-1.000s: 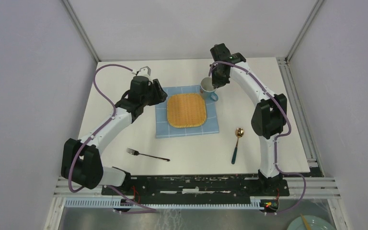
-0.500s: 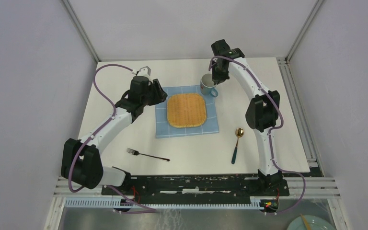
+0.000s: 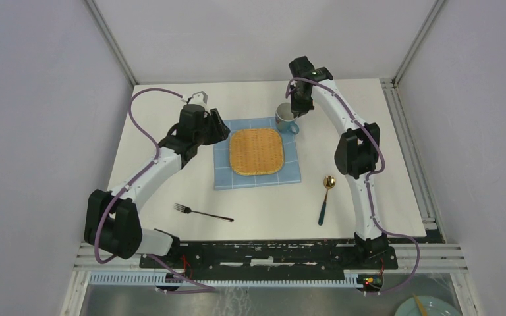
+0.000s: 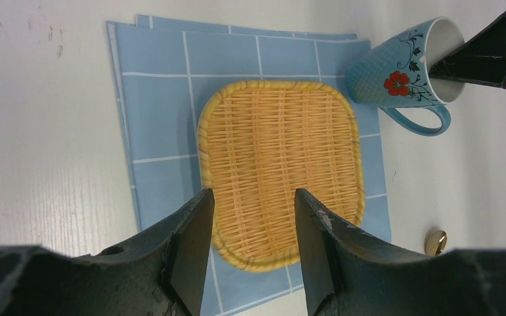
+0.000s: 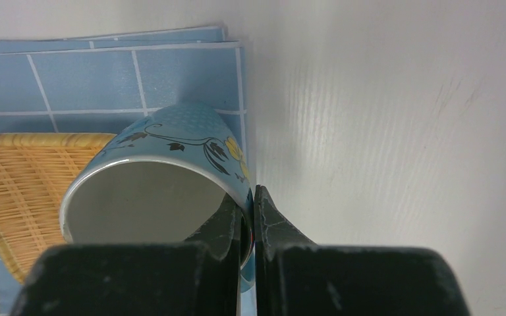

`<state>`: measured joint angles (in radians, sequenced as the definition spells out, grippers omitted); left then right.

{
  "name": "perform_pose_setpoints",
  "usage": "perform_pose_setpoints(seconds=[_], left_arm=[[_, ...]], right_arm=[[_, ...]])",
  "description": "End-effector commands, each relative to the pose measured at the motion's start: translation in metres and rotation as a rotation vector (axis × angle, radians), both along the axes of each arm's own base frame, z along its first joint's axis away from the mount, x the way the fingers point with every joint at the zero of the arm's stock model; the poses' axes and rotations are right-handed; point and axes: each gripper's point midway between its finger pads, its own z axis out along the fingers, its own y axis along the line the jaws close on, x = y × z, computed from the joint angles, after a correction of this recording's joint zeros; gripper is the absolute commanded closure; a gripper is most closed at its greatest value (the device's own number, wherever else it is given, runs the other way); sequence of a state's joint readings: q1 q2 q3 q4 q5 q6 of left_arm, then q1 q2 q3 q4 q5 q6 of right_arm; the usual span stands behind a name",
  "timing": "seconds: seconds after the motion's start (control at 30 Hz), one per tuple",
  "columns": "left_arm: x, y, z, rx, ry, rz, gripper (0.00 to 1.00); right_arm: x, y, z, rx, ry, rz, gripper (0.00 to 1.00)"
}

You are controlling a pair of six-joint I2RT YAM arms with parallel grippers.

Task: Set the dinner table for one person
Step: Place the cup on the napkin.

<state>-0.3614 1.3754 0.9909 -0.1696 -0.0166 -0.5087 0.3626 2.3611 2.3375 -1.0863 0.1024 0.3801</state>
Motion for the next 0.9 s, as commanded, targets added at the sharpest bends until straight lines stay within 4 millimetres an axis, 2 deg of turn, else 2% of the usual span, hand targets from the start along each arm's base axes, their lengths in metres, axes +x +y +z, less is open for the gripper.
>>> perform_pose_setpoints(seconds=[0.0,0.33,0.87], left_arm=[[0.006,-0.001,0.009,0.019,-0.048,-0.029,0.44],[0.008,-0.001,0.008,0.021,-0.047,-0.029,0.44],[0.011,-0.005,0.003,0.009,-0.032,-0.049,0.44]], right_arm=[[0.026,0.002,0.035,0.035,-0.132,-0.019,1.0],[0.035,-0.002,0.03,0.023,-0.135,-0.027,1.0],[0.033,0.001,0.008,0.024,-0.093,-0.021,1.0]])
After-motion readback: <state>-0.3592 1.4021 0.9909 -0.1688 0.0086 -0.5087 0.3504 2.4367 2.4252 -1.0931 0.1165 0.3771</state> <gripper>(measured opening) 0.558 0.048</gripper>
